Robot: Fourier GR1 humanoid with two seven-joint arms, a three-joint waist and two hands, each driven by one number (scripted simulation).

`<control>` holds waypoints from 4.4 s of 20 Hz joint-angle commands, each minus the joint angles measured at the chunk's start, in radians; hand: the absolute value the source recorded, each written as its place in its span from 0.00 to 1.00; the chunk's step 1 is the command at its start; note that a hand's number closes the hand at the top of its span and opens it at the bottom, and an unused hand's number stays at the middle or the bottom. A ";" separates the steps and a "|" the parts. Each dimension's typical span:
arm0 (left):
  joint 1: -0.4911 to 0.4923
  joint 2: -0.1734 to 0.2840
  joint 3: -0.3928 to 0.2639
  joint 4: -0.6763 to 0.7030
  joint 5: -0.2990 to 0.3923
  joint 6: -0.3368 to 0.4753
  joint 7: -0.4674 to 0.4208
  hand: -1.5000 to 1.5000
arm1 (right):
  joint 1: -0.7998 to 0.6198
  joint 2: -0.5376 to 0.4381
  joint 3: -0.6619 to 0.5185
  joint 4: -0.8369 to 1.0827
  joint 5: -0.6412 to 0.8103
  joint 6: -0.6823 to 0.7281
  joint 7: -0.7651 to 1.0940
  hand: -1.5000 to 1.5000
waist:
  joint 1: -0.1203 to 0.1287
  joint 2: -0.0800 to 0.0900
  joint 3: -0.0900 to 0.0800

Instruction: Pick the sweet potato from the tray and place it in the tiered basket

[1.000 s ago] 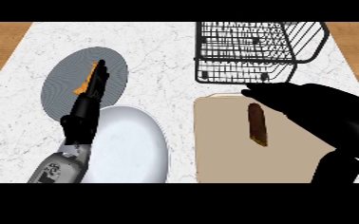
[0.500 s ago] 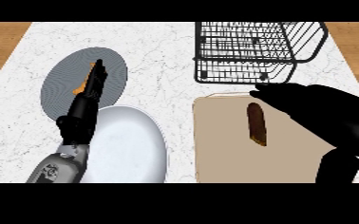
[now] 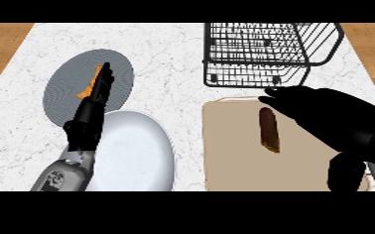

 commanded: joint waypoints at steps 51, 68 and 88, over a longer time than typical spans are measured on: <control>-0.027 -0.137 0.092 0.019 -0.097 -0.078 0.050 0.50 | 0.186 0.318 -0.047 0.436 0.781 -0.100 -0.539 0.00 | -0.006 0.005 -0.008; 0.024 -0.151 0.109 0.029 -0.122 -0.108 -0.012 0.50 | 0.185 0.441 -0.109 0.561 0.878 -0.179 -0.610 0.00 | -0.006 0.004 -0.008; 0.026 -0.127 0.120 -0.012 -0.123 -0.113 0.022 0.50 | 0.112 0.753 -0.065 0.677 1.186 -0.379 -0.163 1.00 | 0.004 0.001 -0.010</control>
